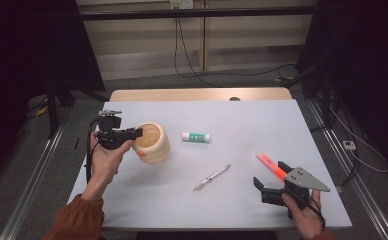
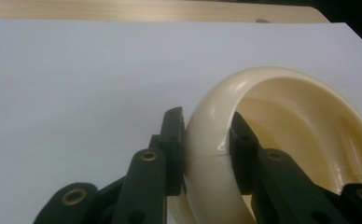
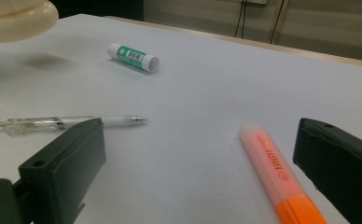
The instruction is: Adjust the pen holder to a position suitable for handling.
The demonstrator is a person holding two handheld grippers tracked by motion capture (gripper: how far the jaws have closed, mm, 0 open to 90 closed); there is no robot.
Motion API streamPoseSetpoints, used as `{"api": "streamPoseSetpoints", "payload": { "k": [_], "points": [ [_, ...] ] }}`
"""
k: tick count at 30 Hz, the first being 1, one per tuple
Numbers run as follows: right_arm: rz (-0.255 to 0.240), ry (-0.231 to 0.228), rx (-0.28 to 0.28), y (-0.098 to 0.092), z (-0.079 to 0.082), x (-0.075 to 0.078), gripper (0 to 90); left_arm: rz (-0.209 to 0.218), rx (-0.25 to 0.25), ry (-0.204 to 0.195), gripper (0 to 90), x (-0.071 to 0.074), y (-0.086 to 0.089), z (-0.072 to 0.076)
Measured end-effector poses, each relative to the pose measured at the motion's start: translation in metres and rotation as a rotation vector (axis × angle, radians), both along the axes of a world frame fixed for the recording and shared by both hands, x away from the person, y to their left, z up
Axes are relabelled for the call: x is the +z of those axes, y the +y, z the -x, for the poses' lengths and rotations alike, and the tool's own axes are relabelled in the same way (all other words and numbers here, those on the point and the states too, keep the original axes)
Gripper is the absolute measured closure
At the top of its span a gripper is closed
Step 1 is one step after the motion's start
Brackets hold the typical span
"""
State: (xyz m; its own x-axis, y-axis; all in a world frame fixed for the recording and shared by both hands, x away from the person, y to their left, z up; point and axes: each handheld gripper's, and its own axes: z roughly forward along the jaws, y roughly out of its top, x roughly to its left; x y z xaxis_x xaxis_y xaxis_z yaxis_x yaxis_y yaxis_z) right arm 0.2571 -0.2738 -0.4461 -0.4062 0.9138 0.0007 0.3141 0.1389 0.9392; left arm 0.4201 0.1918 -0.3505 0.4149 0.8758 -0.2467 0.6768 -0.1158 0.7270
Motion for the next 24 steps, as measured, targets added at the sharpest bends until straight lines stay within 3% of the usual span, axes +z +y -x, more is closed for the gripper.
{"api": "streamPoseSetpoints", "payload": {
  "k": [6, 15, 24],
  "points": [
    [0.001, 0.000, 0.001, 0.000, 0.000, 0.000, 2.6, -0.007, -0.044, 0.014, 72.8, -0.005, -0.022, 0.004],
    [0.005, -0.001, 0.006, 0.000, 0.001, 0.000, 2.5, -0.030, -0.062, 0.083, 72.6, -0.025, -0.049, 0.009],
    [0.007, -0.001, 0.010, 0.001, 0.001, 0.000, 2.5, -0.025, -0.064, 0.128, 72.1, -0.033, -0.058, 0.012]
  ]
}}
